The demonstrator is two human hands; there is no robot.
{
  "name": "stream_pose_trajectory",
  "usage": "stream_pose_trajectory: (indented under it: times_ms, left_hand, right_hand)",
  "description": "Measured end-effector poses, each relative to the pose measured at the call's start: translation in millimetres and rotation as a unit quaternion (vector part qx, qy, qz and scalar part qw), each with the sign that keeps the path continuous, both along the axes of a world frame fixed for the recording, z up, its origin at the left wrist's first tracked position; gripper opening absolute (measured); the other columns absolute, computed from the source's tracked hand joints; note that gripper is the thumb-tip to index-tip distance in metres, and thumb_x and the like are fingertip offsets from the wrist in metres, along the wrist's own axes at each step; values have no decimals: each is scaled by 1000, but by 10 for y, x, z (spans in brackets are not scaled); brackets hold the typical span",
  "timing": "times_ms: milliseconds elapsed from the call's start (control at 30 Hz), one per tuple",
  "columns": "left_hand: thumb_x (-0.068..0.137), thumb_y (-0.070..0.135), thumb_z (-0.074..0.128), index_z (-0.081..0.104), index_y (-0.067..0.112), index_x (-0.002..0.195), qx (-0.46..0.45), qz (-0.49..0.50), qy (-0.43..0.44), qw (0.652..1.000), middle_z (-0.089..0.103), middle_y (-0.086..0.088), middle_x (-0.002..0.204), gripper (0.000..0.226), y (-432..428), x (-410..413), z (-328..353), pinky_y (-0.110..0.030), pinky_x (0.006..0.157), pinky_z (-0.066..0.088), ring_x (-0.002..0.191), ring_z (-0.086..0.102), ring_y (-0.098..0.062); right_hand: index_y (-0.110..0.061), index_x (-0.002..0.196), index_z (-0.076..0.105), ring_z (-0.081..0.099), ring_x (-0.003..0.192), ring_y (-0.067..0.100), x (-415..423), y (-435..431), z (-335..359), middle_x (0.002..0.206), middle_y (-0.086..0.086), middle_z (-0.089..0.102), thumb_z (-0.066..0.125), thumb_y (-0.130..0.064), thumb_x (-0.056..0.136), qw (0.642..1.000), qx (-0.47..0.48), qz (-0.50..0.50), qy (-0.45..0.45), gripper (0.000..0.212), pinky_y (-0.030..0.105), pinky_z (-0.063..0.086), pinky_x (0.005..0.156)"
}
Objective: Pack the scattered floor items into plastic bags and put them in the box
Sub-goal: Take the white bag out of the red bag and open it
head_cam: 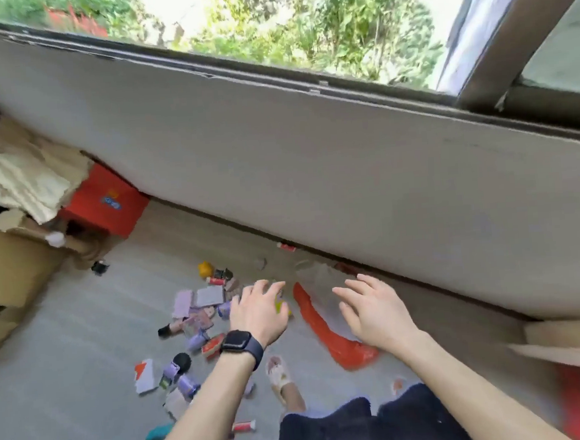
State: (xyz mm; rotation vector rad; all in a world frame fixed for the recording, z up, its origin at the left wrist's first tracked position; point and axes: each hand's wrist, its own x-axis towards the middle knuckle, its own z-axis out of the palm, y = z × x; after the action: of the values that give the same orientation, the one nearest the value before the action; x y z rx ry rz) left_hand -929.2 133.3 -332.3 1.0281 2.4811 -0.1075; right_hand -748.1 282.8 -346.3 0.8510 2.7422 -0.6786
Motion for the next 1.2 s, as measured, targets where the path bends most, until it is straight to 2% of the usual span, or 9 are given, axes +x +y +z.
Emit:
stream_pose_trajectory:
  times_ms: [167, 533, 667, 867, 967, 1033, 1067, 1133, 1200]
  left_hand:
    - [92, 48, 42, 42, 42, 139, -10, -93, -35, 995, 45, 6, 142, 48, 156, -773, -384, -41, 105, 36, 129, 42, -24]
    - [91, 46, 44, 34, 40, 145, -62, -157, -111, 979, 31, 1, 154, 55, 595, -1206, -2117, -45, 110, 29, 141, 27, -25]
    - [93, 45, 43, 33, 36, 147, -29, -165, -103, 981, 28, -2, 157, 56, 795, -1214, -3088, -47, 114, 23, 145, 22, -28]
    - [93, 48, 45, 19, 30, 153, -58, -164, -106, 979, 17, -8, 160, 68, 708, -1044, -5134, -49, 118, 15, 145, 18, -34]
    - [72, 55, 71, 35, 27, 148, -72, -193, -121, 971, 34, -17, 153, 89, 571, -891, -6142, -59, 110, 30, 138, 30, -48]
    - [44, 61, 82, 47, 27, 141, -85, -220, -123, 964, 48, -20, 142, 109, 494, -802, -6704, -63, 96, 45, 126, 45, -53]
    - [43, 63, 81, 41, 28, 144, -79, -228, -125, 962, 43, -20, 146, 115, 453, -744, -6952, -63, 97, 43, 128, 42, -54]
    - [64, 65, 72, 7, 32, 155, -58, -239, -120, 962, 8, -17, 161, 116, 365, -639, -7374, -60, 112, 22, 143, 14, -51]
    - [76, 66, 63, -13, 31, 154, -38, -219, -126, 967, -13, -11, 162, 113, 345, -554, -7672, -54, 117, 8, 148, -4, -42]
  right_hand:
    - [-36, 143, 48, 31, 146, 21, -523, -208, -329, 150, -6, 47, 27, -45, 96, 995, -26, -75, -68, 52, 36, 25, 119]
    - [-36, 150, 35, 23, 148, 19, -986, -178, -1917, 158, -5, 34, 34, -43, 101, 969, -102, -178, -138, 50, 36, 22, 120]
    - [-34, 152, 34, 24, 147, 22, -1091, 54, -2906, 159, 0, 34, 28, -47, 96, 966, -90, -188, -150, 58, 36, 24, 118]
    - [-30, 154, 24, 23, 147, 29, -1121, 318, -4758, 163, 6, 21, 39, -45, 99, 962, -87, -175, -192, 60, 44, 32, 115]
    - [-25, 157, 9, 16, 149, 31, -1137, 501, -5698, 165, 8, 5, 41, -55, 96, 959, -61, -185, -205, 75, 46, 33, 115]
    - [-28, 156, -10, -4, 152, 30, -1155, 611, -6236, 165, 7, -16, 47, -64, 91, 957, -52, -196, -207, 94, 47, 15, 122]
    - [-32, 154, -18, -14, 151, 30, -1156, 655, -6471, 162, 7, -25, 51, -68, 88, 955, -47, -202, -211, 103, 48, 5, 123]
    - [-35, 149, -29, -25, 149, 30, -1129, 715, -6867, 160, 8, -31, 56, -74, 80, 954, -24, -208, -214, 117, 54, -7, 120]
    - [-31, 150, -28, -18, 150, 32, -1084, 784, -7178, 164, 11, -13, 61, -74, 76, 954, -2, -216, -208, 123, 57, -13, 116]
